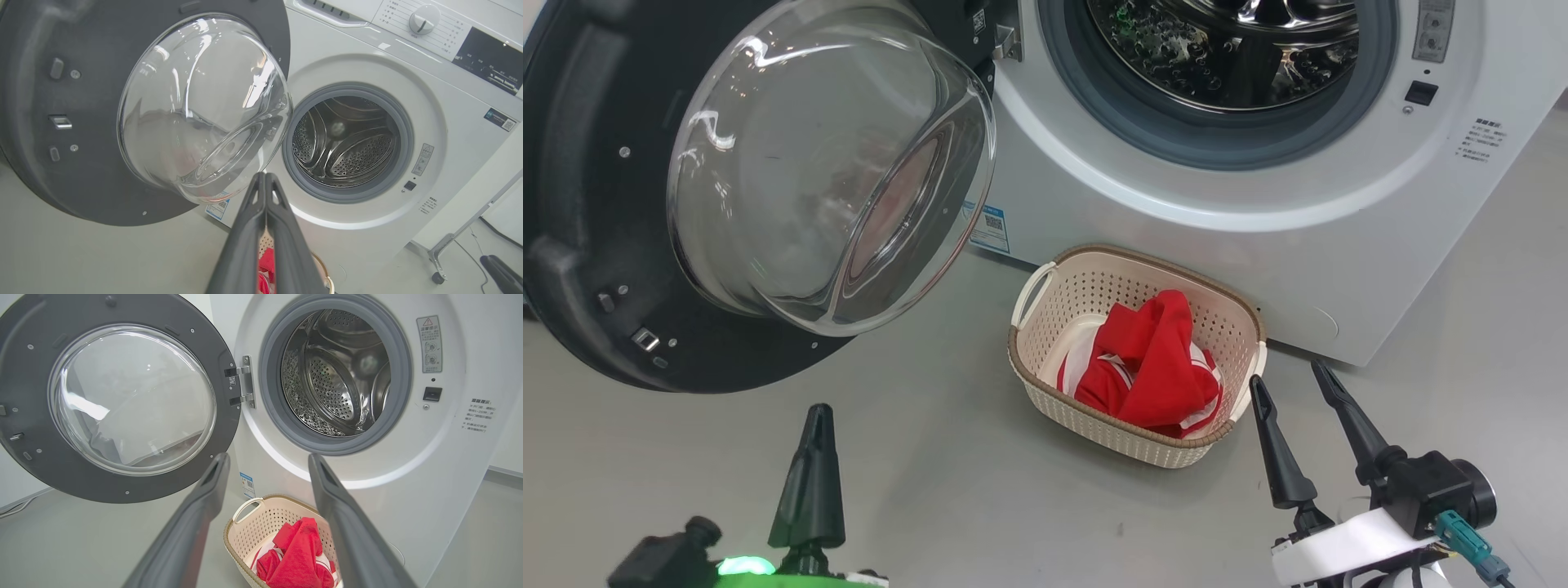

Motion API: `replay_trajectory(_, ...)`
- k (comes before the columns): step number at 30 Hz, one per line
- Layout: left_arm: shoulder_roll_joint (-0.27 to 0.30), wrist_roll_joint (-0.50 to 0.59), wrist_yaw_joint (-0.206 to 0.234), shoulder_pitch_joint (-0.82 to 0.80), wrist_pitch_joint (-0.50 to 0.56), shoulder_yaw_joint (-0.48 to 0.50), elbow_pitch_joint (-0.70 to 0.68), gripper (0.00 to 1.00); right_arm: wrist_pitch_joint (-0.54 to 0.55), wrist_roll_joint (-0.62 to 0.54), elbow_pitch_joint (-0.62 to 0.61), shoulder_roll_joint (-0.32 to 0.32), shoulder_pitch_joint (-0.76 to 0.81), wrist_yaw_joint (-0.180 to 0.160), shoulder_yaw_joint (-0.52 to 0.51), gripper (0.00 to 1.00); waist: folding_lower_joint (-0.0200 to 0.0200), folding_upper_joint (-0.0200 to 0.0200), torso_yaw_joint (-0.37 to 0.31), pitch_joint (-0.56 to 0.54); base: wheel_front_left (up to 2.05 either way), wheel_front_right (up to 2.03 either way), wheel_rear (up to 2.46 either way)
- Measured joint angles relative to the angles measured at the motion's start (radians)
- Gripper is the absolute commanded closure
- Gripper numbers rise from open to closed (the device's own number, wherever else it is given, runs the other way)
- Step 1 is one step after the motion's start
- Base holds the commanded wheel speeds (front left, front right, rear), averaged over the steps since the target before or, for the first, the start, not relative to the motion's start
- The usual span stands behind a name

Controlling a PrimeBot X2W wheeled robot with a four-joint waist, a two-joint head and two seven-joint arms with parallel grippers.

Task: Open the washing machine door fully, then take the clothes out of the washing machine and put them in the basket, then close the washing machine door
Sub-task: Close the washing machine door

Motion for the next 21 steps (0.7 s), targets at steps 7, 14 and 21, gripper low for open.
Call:
replay_trajectory(7, -0.001, -0.363, -0.038, -0.044, -0.002, -0.001, -0.143, 1.0, 0.0, -0.014, -0.007, -0.002, -0.001, 0.0, 0.0, 0.0, 0.0, 0.0, 0.005, 0.024, 0.0, 0.0, 0.0)
replay_trajectory(14, -0.002, -0.546, -0.087, -0.145, -0.005, 0.118, -0.178, 1.0, 0.0, -0.02, -0.014, -0.016, -0.007, 0.001, -0.002, 0.0, 0.0, 0.0, 0.007, 0.051, 0.0, 0.0, 0.0)
replay_trajectory(21, -0.006, -0.613, -0.101, -0.224, -0.009, 0.293, -0.207, 1.0, 0.0, -0.021, -0.017, -0.019, -0.025, 0.001, -0.004, 0.0, 0.0, 0.0, 0.009, 0.071, 0.0, 0.0, 0.0)
